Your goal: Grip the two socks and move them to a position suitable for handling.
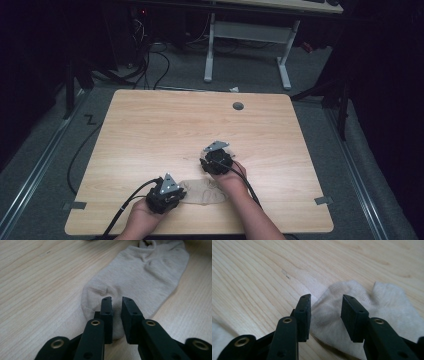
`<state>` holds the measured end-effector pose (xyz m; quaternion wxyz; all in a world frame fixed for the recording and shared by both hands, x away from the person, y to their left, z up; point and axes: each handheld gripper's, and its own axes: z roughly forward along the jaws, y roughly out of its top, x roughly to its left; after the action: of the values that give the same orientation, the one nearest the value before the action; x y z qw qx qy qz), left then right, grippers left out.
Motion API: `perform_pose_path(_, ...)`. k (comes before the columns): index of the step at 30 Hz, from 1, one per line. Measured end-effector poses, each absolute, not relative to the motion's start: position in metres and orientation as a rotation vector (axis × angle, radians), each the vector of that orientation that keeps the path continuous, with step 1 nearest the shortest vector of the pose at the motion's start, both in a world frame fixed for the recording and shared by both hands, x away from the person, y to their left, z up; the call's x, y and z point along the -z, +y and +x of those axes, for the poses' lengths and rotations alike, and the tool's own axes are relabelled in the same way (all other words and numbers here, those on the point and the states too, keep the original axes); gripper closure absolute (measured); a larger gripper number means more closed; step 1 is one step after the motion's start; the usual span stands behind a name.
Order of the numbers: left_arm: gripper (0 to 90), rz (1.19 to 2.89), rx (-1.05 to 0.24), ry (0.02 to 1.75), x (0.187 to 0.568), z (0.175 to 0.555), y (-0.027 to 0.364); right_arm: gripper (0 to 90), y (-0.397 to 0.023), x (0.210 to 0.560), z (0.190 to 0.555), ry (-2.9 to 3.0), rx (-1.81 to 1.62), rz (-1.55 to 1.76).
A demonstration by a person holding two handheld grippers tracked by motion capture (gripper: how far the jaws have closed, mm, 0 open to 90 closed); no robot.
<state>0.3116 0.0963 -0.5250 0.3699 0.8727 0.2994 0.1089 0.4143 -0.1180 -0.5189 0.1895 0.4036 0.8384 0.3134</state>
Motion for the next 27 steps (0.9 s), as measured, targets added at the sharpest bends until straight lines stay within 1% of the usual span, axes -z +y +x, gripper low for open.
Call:
perform_pose_path(3, 80.0, 2.254, -0.274, 0.744, 0.524, 0.305, 0.100, 61.8, -0.119, 0.523, 0.416, 2.364, -0.888, 1.160)
perform_pose_path(6, 79.7, 2.265, -0.276, 0.745, 0.523, 0.301, 0.104, 74.2, -0.119, 0.522, 0.415, 2.365, -0.877, 1.153)
perform_pose_path(7, 79.4, 2.265, -0.276, 0.745, 0.523, 0.301, 0.104, 74.2, -0.119, 0.522, 0.415, 2.365, -0.877, 1.153)
perform_pose_path(8, 78.6, 2.255, -0.283, 0.744, 0.521, 0.301, 0.107, 83.9, -0.118, 0.523, 0.414, 2.359, -0.877, 1.137)
perform_pose_path(9, 77.2, 2.238, -0.287, 0.744, 0.520, 0.302, 0.108, 84.9, -0.118, 0.523, 0.413, 2.358, -0.874, 1.133)
perform_pose_path(13, 71.7, 2.156, -0.320, 0.754, 0.511, 0.303, 0.116, 85.7, -0.115, 0.520, 0.410, 2.352, -0.874, 1.114)
perform_pose_path(18, 65.3, 2.099, -0.357, 0.798, 0.508, 0.308, 0.128, 85.6, -0.121, 0.500, 0.401, 2.282, -0.989, 1.119)
perform_pose_path(23, 62.1, 2.082, -0.379, 0.840, 0.508, 0.314, 0.136, 85.4, -0.137, 0.482, 0.396, 2.192, -1.068, 1.129)
perform_pose_path(27, 61.5, 2.072, -0.388, 0.848, 0.508, 0.315, 0.138, 85.3, -0.151, 0.476, 0.397, 2.149, -1.107, 1.162)
